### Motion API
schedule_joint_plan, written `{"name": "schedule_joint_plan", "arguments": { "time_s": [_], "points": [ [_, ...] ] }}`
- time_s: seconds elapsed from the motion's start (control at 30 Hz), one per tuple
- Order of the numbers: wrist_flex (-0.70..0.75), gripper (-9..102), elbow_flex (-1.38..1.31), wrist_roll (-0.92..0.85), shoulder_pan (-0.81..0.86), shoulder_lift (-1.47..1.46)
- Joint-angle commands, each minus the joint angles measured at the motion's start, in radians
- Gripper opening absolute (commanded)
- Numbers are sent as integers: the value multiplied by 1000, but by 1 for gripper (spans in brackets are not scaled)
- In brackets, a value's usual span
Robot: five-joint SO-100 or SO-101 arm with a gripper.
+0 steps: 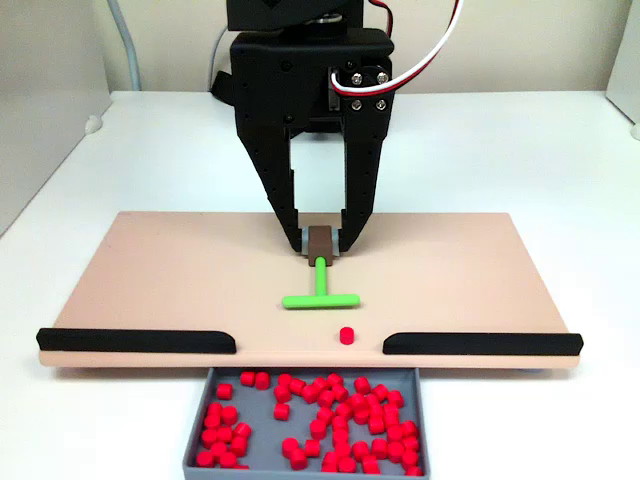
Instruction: Push granules from bottom to the grey container
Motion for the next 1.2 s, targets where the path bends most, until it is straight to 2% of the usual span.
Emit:
{"name": "schedule_joint_plan", "arguments": {
  "time_s": [0.0, 0.67, 1.17],
  "points": [
    [-21, 0, -2, 29, -14, -21],
    [-44, 0, -58, 23, -5, -114],
    [-9, 0, -158, 40, -2, -189]
  ]
}}
